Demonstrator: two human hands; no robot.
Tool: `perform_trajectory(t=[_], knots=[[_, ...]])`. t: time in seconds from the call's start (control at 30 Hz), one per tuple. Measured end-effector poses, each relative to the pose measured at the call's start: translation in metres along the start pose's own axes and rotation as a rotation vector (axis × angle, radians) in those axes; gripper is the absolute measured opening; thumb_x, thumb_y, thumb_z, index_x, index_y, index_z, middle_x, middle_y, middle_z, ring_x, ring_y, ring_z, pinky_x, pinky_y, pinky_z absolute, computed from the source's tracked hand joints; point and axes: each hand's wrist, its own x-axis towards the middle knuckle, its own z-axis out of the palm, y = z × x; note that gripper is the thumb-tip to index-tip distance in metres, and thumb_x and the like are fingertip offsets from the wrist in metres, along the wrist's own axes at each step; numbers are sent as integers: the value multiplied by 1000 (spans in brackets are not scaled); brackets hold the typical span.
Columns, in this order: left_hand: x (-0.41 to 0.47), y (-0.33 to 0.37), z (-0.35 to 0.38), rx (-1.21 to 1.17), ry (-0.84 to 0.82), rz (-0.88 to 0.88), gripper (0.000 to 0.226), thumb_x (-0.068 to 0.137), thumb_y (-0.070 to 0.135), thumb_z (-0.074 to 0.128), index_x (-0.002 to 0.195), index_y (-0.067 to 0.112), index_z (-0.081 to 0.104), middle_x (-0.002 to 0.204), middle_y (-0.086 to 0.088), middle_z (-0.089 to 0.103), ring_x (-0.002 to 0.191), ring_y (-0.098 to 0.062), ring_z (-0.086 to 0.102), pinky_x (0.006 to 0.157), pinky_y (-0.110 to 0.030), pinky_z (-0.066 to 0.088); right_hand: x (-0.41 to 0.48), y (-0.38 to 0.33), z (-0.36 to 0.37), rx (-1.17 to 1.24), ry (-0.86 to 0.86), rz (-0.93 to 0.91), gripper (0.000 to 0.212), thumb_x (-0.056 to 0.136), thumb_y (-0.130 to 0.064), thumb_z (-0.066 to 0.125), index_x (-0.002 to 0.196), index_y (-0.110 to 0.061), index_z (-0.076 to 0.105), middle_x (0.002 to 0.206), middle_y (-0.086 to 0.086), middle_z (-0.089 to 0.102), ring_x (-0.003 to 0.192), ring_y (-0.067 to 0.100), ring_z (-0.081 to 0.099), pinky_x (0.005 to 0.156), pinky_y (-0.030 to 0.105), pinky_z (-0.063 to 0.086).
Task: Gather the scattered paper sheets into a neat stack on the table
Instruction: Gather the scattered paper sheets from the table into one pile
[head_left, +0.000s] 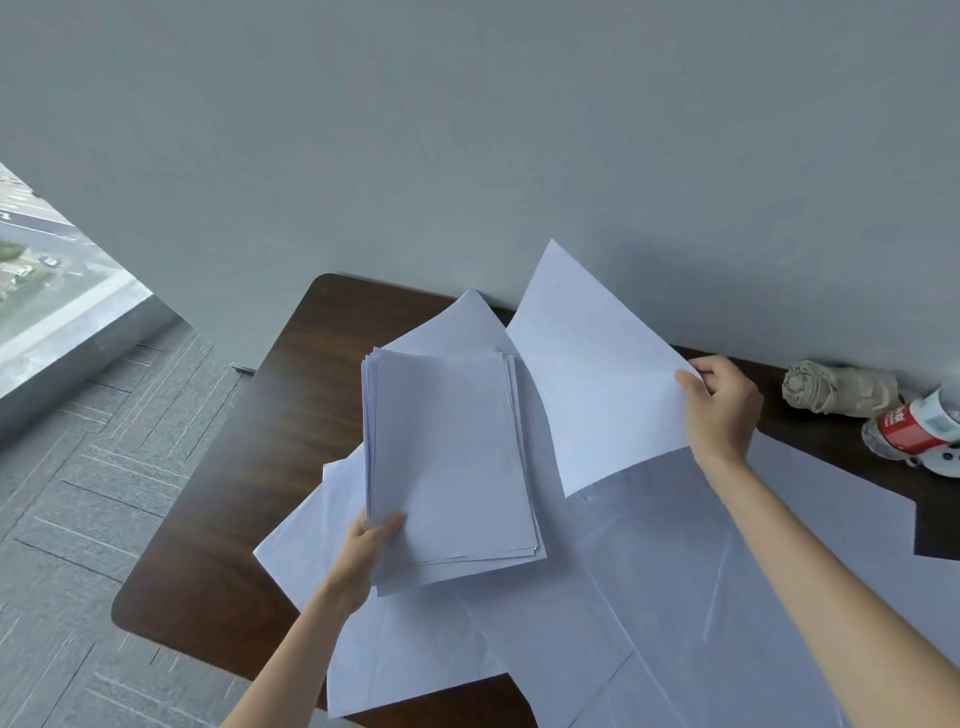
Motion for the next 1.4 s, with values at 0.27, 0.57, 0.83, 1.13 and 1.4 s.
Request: perform_trajectory(t=[0.27,0.57,0.83,1.13,1.4], knots=[[-1,4,-7,21,-71,-17,21,93,17,65,114,13,66,103,-8,73,86,-22,69,75,-36,55,-35,14,12,189,-59,163,2,84,-9,65,84,-11,64,79,9,66,74,20,59,68,33,46],[11,1,-18,47,-136,-100,73,73,77,61,130,31,57,123,6,69,116,-19,64,103,-49,47,-137,36,91,202,-276,421,11,83,-10,66,74,-16,62,77,12,68,68,20,56,64,31,44],[11,1,-17,-11,-191,-13,49,81,25,78,126,15,60,113,-5,73,103,-24,70,90,-39,55,-178,32,123,166,-384,508,11,82,-12,68,79,-3,62,73,17,65,65,19,52,61,30,40],[14,-5,-18,-14,-219,31,53,73,24,73,124,14,61,115,-7,72,100,-26,70,78,-36,58,-126,53,87,-494,-404,212,17,80,-12,66,95,-11,59,105,6,56,102,27,53,69,29,37],[15,-9,-17,-30,-191,32,53,72,24,74,123,14,61,113,-9,72,96,-24,71,75,-34,57,-96,53,85,-498,-678,381,34,72,-19,77,97,-2,61,94,12,67,76,23,56,65,27,38]])
